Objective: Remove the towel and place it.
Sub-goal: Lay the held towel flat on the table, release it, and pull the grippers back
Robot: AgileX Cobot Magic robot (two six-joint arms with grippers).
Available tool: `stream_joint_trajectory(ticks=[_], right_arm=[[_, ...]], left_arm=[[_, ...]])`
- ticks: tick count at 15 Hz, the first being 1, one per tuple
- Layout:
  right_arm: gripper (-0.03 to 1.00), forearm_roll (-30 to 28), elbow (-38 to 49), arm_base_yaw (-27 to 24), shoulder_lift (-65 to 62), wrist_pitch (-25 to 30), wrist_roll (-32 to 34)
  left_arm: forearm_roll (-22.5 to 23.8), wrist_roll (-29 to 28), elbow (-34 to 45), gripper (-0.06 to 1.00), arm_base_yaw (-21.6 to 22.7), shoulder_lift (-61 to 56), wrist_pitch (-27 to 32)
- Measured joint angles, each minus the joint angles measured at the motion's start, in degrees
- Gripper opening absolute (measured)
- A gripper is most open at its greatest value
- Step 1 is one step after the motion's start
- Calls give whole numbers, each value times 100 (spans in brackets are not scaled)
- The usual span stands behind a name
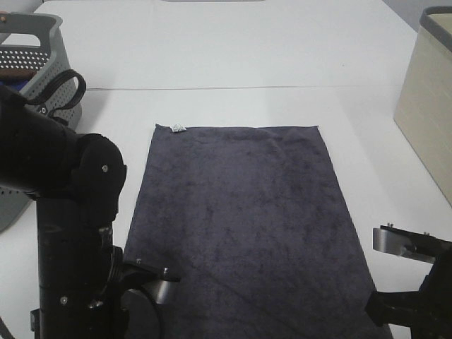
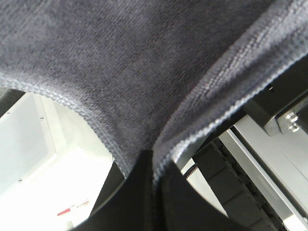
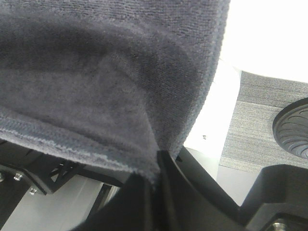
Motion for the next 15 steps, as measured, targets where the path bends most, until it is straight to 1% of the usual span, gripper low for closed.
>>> stream_joint_trajectory(ticks=[4, 5, 6, 8, 9, 10, 11, 12, 13, 15], right_arm=[[2, 11, 0, 0, 0, 6, 0], [3, 17, 0, 0, 0, 11, 0], [5, 23, 0, 0, 0, 11, 0], [13, 57, 0, 0, 0, 11, 0], [21, 80, 0, 0, 0, 11, 0], [31, 120, 0, 0, 0, 11, 0], [43, 178, 0, -6, 0, 11, 0], [52, 235, 0, -6, 0, 11, 0], [57, 252, 0, -6, 0, 23, 0], [61, 269, -6, -6, -138, 80, 0]], left_arm=[[-11, 0, 0, 0, 0, 0, 0], [-69, 0, 0, 1, 0, 0, 6], [-143, 11, 0, 5, 0, 0, 11], [-384, 80, 0, 20, 0, 0, 11], [-458, 86, 0, 31, 0, 0, 11], [-521, 86, 0, 45, 0, 0, 11], [-539, 86, 0, 55, 0, 0, 11], [-544, 86, 0, 63, 0, 0, 11], [-544, 86, -11, 66, 0, 0, 11], [-544, 86, -172, 68, 0, 0, 109]])
